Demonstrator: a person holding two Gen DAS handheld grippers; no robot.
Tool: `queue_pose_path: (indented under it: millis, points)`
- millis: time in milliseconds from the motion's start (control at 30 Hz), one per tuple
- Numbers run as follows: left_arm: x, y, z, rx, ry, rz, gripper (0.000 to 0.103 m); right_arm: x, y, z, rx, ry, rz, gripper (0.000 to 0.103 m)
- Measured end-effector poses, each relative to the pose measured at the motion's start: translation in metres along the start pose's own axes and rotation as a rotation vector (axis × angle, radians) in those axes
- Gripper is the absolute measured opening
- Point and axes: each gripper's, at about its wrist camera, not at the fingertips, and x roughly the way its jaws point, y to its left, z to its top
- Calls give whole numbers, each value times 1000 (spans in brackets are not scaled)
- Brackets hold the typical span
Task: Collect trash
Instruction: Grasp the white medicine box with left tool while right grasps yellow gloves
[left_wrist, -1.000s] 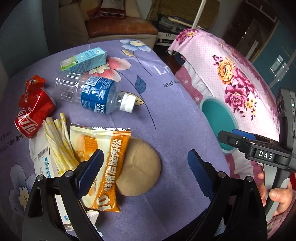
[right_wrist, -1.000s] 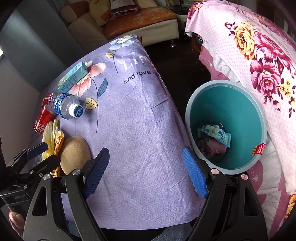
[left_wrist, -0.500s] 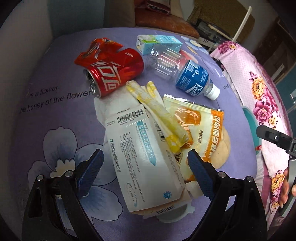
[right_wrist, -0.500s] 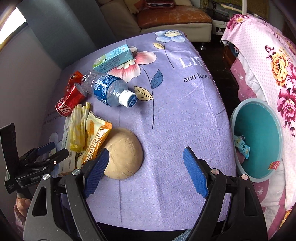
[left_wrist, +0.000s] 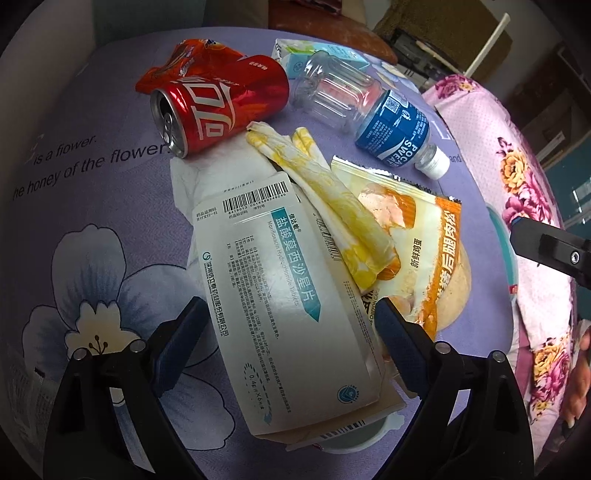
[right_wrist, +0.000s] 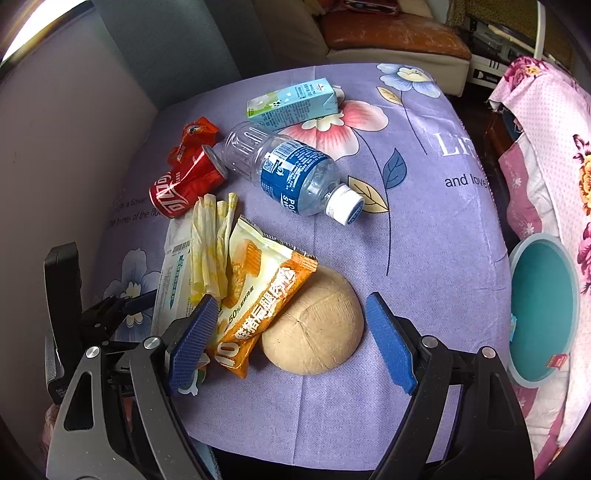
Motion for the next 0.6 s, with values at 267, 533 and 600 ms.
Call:
queue_pose_path:
  millis: [267, 533, 600]
  points:
    - [-23, 29, -2, -17, -56, -8, 71, 20, 32, 12, -61, 32, 19, 78]
    - [-30, 80, 3, -112, -79, 38, 72, 52, 67, 27, -138, 57, 23, 66]
    - [-30, 90, 2, -126, -82, 49, 73, 62, 74, 30, -154, 73, 21, 60]
